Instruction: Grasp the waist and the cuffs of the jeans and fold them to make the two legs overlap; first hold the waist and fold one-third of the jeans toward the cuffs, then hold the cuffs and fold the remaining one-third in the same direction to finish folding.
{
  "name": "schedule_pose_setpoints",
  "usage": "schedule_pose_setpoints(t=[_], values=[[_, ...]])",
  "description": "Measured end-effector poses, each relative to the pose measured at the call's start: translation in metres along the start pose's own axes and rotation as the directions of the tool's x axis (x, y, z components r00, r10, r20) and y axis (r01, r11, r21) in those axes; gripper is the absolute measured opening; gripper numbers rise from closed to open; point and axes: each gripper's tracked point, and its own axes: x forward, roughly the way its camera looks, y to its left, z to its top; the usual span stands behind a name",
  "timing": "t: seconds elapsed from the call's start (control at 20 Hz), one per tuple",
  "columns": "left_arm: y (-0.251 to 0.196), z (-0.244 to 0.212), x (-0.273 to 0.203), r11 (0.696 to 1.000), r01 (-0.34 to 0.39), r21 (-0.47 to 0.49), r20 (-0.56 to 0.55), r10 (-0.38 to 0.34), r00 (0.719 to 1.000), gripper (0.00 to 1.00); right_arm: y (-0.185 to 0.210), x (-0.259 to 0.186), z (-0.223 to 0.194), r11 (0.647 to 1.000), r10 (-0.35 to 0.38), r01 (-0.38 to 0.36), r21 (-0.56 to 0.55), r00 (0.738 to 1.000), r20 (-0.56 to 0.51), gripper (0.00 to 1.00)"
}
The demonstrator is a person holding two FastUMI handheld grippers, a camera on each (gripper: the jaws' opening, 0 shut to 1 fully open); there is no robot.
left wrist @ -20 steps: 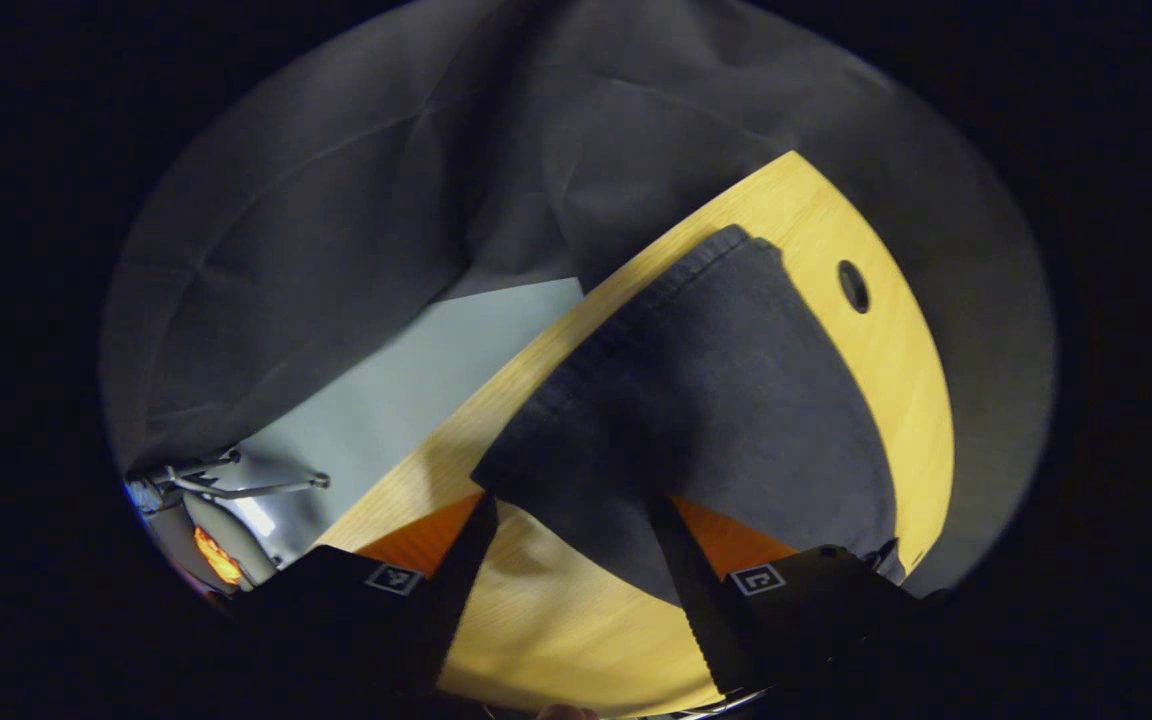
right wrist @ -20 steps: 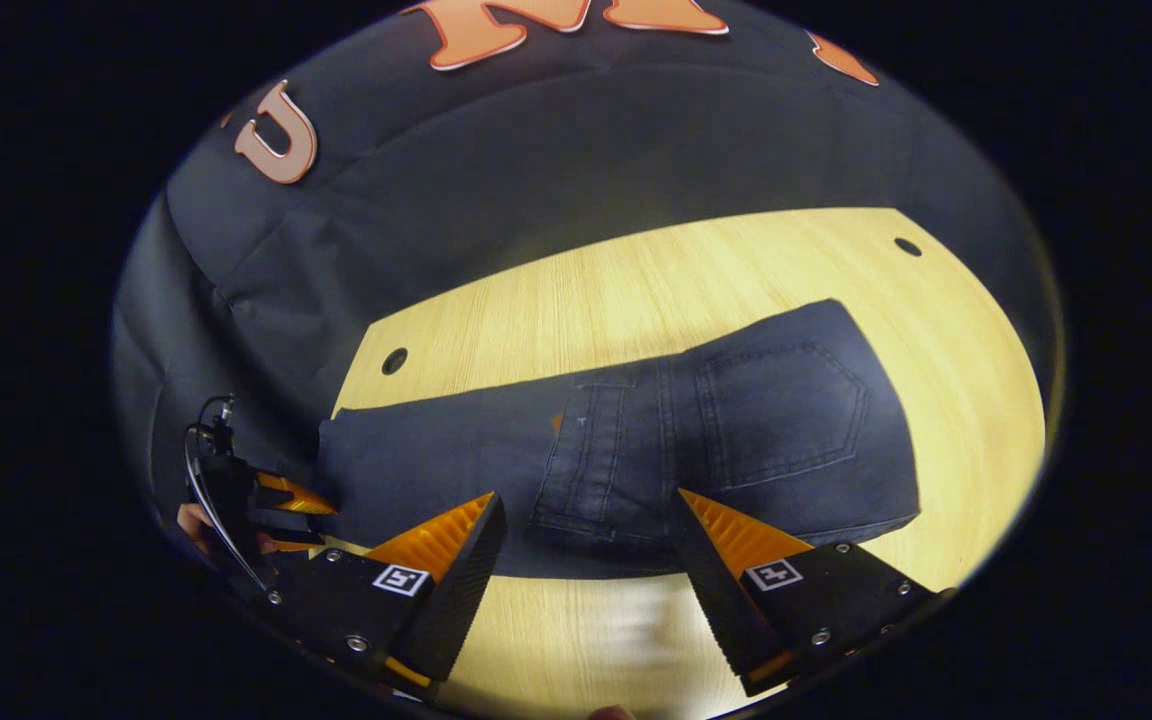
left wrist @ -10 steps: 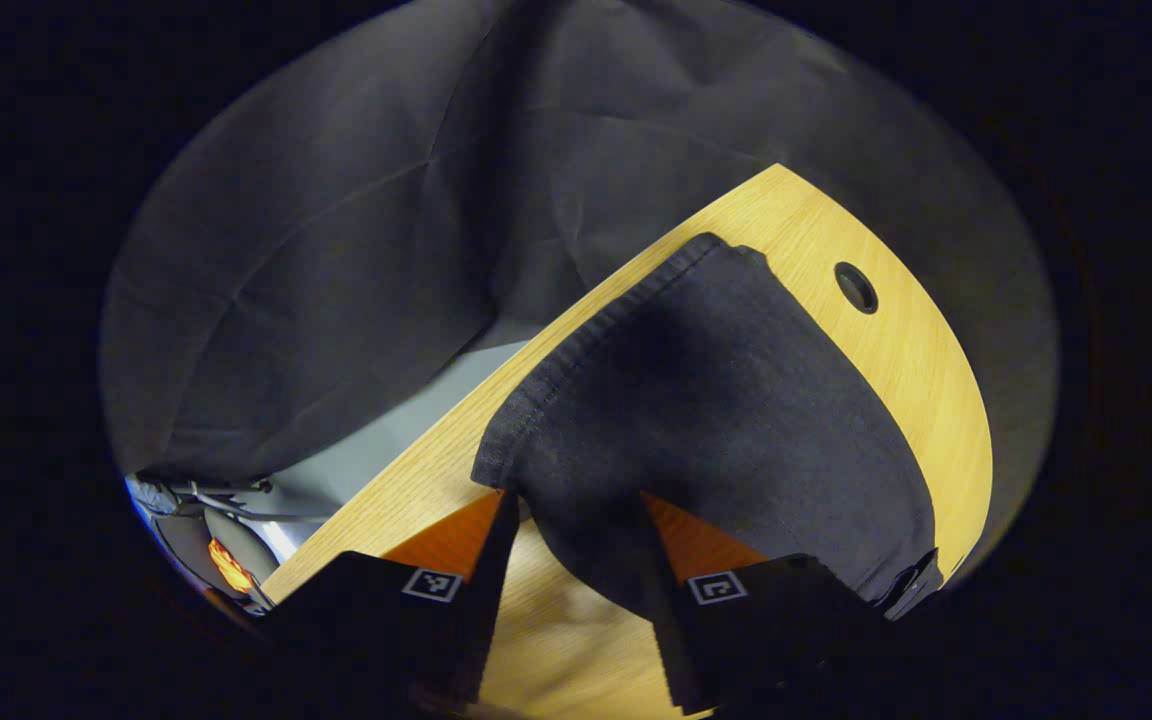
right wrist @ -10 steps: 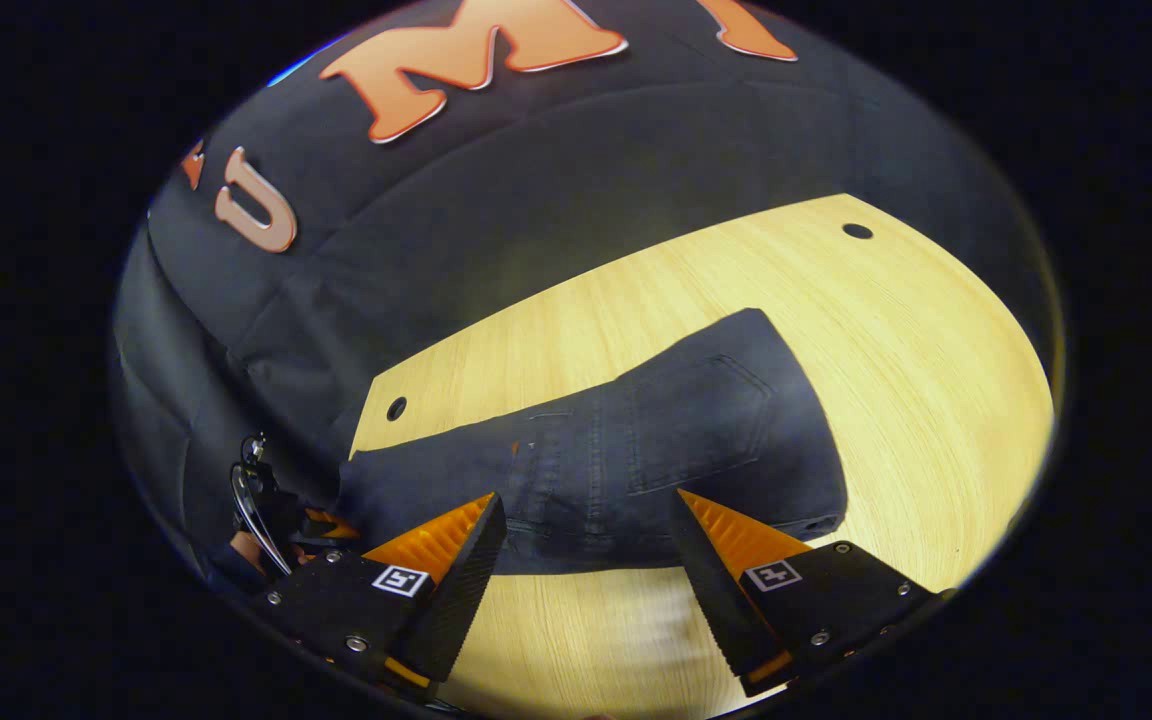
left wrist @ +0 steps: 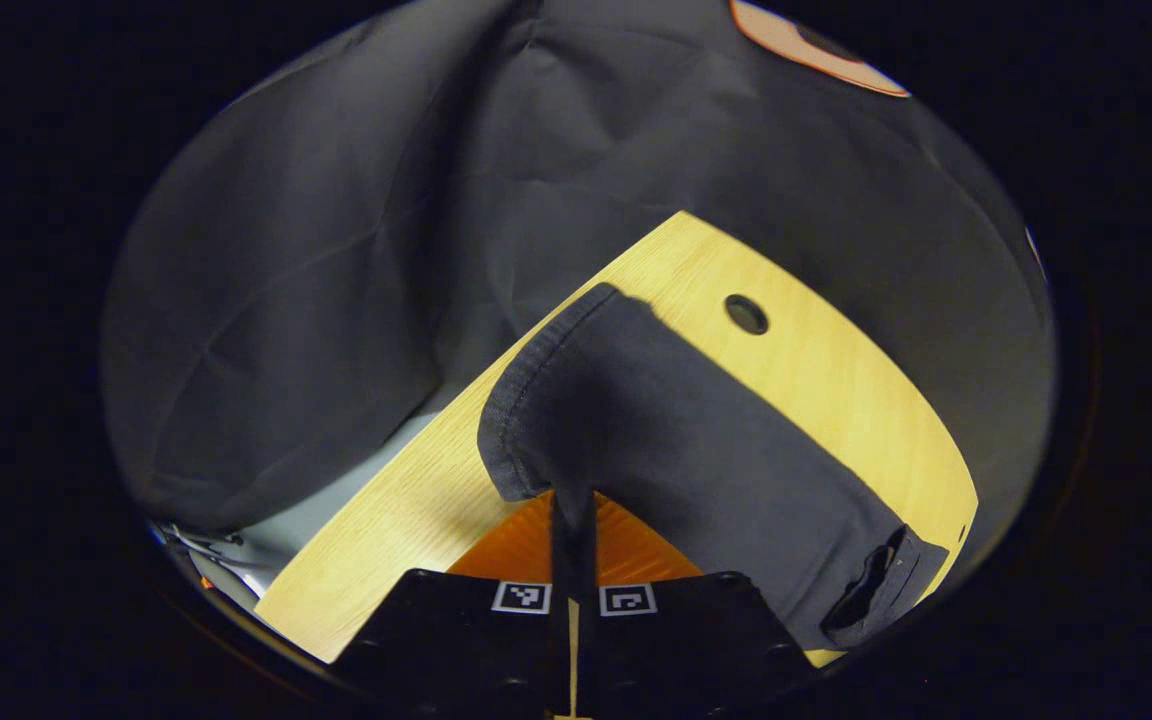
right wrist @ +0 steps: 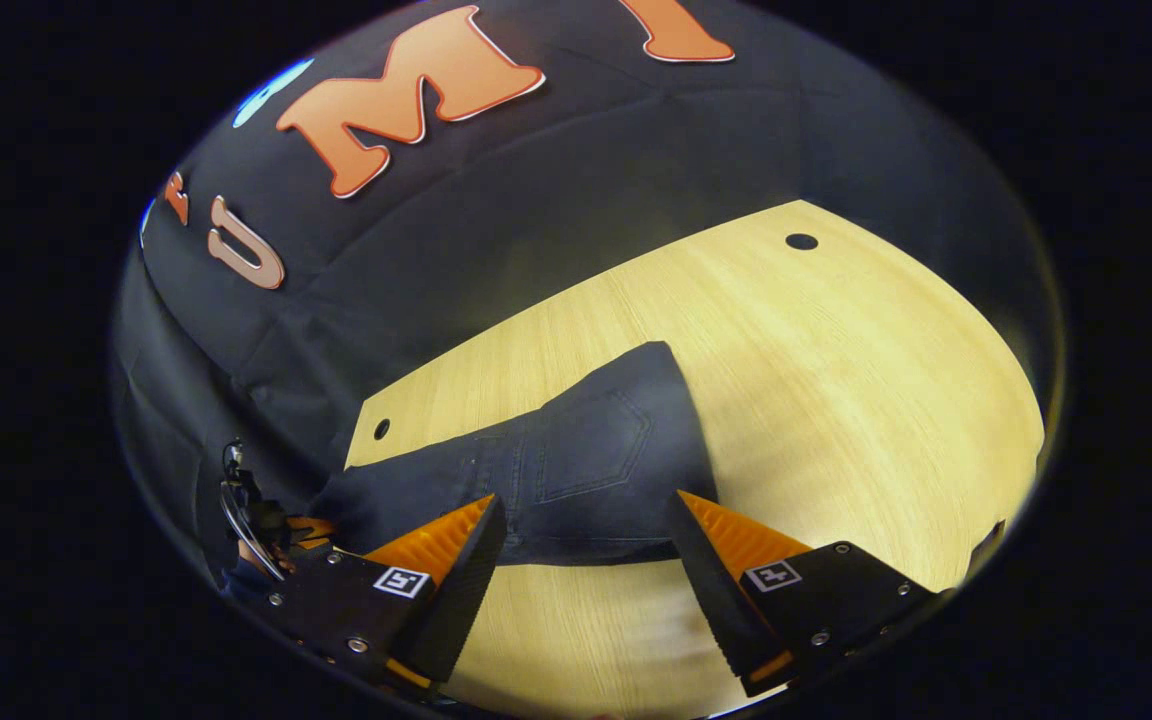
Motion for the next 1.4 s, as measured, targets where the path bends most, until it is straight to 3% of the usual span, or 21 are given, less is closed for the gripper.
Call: schedule_pose_setpoints(t=[0.3,0.5,0.65,0.85,1.4], values=[[-0.013,0.006,-0.035,0.994,0.104,0.033,0.104,-0.107,0.989,0.03,-0.005,-0.002,0.012,0.999,0.044,-0.044,0.003,0.999,-0.006,0.99],[-0.018,0.0,-0.038,0.983,0.171,0.071,0.162,-0.181,0.97,0.04,-0.007,-0.008,0.024,0.998,0.069,-0.069,-0.011,0.997,0.019,0.99],[-0.029,-0.003,-0.069,0.968,0.217,0.128,0.187,-0.238,0.953,0.03,-0.013,-0.012,0.03,0.997,0.081,-0.081,-0.008,0.996,0.03,0.99],[-0.063,-0.015,-0.124,0.935,0.278,0.222,0.196,-0.322,0.926,0.03,-0.026,-0.02,0.042,0.996,0.084,-0.083,-0.009,0.995,0.06,0.99],[-0.21,-0.081,-0.158,0.82,0.384,0.425,0.087,-0.459,0.884,0.03,-0.06,-0.036,0.065,0.998,0.06,-0.058,-0.019,0.99,0.128,0.98]])
